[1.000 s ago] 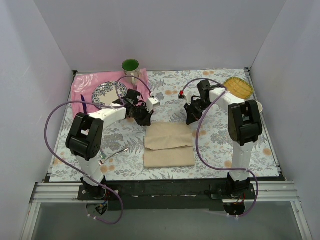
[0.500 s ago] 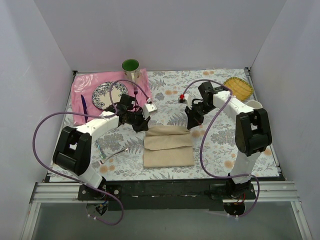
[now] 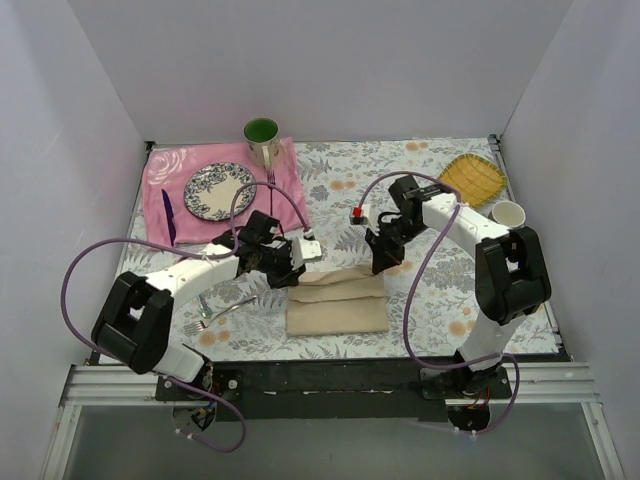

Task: Fold the napkin into a case and place the utensils inside
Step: Fold the lower triangle-folded napkin at the center of the board.

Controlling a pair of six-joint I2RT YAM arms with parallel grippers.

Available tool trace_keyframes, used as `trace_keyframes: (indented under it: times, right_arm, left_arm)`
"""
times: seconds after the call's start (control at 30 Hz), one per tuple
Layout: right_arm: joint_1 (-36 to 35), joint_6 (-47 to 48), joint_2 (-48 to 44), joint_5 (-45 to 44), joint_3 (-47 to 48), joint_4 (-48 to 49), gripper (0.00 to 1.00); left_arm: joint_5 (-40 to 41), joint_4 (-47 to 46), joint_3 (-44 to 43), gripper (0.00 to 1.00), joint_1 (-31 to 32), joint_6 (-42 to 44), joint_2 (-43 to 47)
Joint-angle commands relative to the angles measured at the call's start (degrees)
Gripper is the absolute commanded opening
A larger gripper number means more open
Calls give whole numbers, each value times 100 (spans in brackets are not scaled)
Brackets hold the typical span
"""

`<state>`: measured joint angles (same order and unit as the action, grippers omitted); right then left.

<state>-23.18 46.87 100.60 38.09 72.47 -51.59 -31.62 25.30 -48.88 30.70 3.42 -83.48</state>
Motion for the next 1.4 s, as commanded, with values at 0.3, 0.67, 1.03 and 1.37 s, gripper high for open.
trace_keyframes:
  times: [0.3, 0.67, 1.03, 1.37]
  right_arm:
    - [-205, 173, -480, 94, -734, 123, 1]
    - [-213, 59, -357, 32, -1015, 422, 1]
    - [-222, 181, -488, 6, -1261, 685, 22]
    - [-328, 402, -646, -231, -1648, 1063, 39]
  left_arm:
    - [-345, -446, 607, 47, -3, -597, 1273]
    - [199, -1790, 1644, 53, 287, 237, 1694]
    - [569, -2451, 2111, 49, 753, 994, 1555]
    - [534, -2565, 2120, 48, 850, 1178, 1273]
